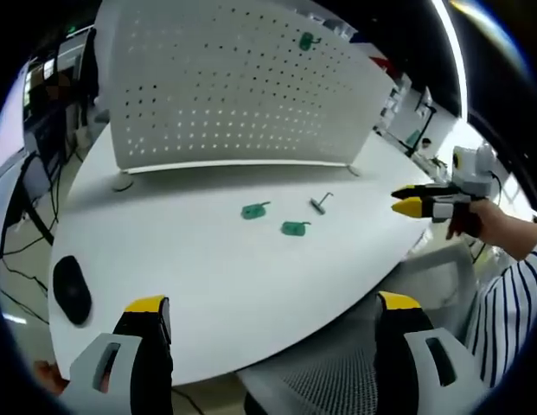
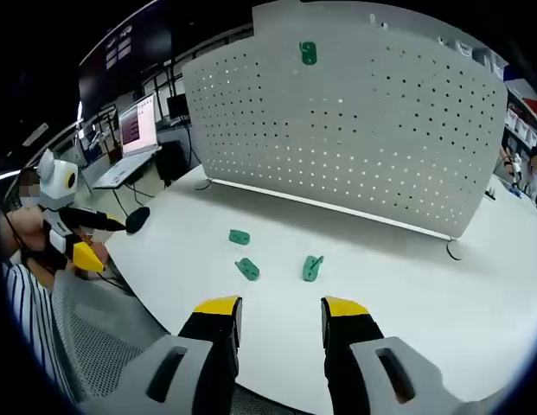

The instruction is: Insert the hook assembly into the mounting plate slot until the hook locks in place.

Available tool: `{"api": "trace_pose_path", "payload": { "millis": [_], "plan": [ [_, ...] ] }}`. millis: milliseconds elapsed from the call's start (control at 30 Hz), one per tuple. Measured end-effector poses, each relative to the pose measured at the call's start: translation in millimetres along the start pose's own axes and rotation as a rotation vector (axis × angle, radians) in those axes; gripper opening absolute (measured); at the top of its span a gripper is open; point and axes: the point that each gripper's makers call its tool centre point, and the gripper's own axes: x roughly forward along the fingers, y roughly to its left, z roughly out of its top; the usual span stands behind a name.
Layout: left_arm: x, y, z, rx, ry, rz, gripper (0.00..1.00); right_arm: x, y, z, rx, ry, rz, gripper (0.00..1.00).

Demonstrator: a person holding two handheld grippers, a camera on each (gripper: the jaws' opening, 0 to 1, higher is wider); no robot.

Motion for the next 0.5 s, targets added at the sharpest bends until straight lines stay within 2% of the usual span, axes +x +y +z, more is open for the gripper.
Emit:
{"api": "trace_pose_path", "payload": {
  "millis": [167, 300, 400, 500],
  "plan": [
    [1.6, 3.5, -3.0, -0.002, 0.013, 0.008, 0.99, 8.4, 17.2, -16.5, -0.002, 0.047, 0.05, 0.34],
    [2.1, 4.8, -2.3, -0.013, 0.009, 0.014, 1.0, 25.4, 32.7, -27.5, -0.024, 0.101, 0.122, 0.33],
    [2.2, 10.2, -2.0, -0.029, 0.006, 0.032, 1.0, 38.6, 43.6, -26.6, -0.017, 0.112, 0.16, 0.32],
    [1.4, 13.4, -1.2, -0.039, 0.001, 0.037, 1.0, 50.2, 54.3, -17.8, 0.012, 0.098, 0.187, 0.32]
  ]
}}
